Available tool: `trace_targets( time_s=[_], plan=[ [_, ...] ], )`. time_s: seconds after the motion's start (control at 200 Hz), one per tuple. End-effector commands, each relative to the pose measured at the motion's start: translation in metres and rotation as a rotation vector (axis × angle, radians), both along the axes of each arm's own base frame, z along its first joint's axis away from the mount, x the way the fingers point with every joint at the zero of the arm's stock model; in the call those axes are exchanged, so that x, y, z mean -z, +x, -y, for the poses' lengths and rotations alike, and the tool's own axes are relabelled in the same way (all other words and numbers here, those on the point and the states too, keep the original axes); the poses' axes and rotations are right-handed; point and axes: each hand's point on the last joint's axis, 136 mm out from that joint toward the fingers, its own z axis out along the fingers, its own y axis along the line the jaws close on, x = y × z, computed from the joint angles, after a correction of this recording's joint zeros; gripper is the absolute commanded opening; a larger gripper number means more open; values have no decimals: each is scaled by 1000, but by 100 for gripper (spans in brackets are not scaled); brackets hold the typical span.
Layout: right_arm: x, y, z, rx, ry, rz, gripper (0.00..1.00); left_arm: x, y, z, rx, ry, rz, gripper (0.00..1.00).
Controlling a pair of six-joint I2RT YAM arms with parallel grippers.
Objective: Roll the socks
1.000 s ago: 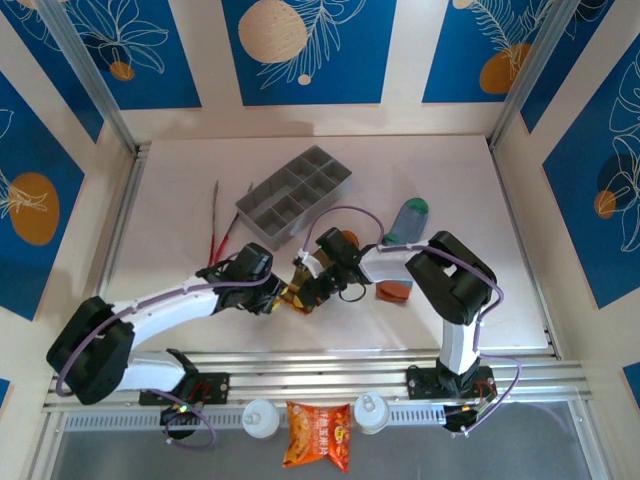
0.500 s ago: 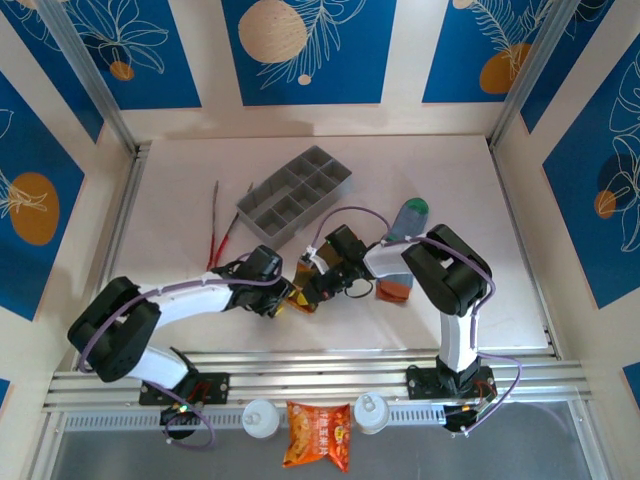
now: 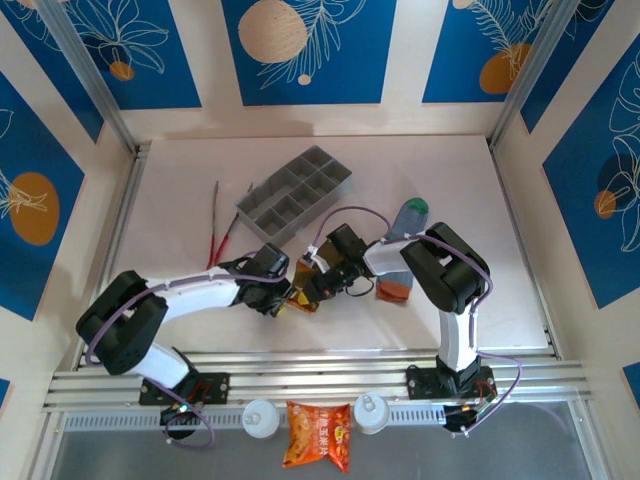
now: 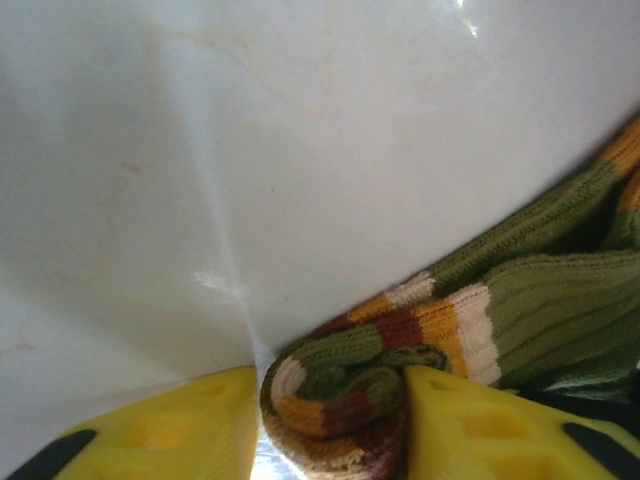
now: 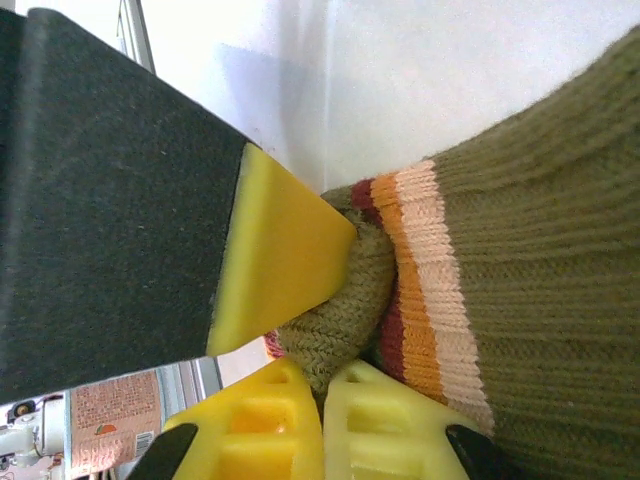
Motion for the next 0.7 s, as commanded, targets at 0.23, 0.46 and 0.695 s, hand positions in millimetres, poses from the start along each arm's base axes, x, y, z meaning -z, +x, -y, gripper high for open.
trace_targets(
  time_s=[0.23,0.46,0.695],
  plan=[
    [70,-25,49,10,-371,35,6,39,-45,-7,41,164,-255,0],
    [36,-6,41,10,-311,294,21,35,-52,-13,50,198,-289,0],
    [-7,9,46,49,-284,635,39,34,-52,-14,66,224,-305,0]
  ],
)
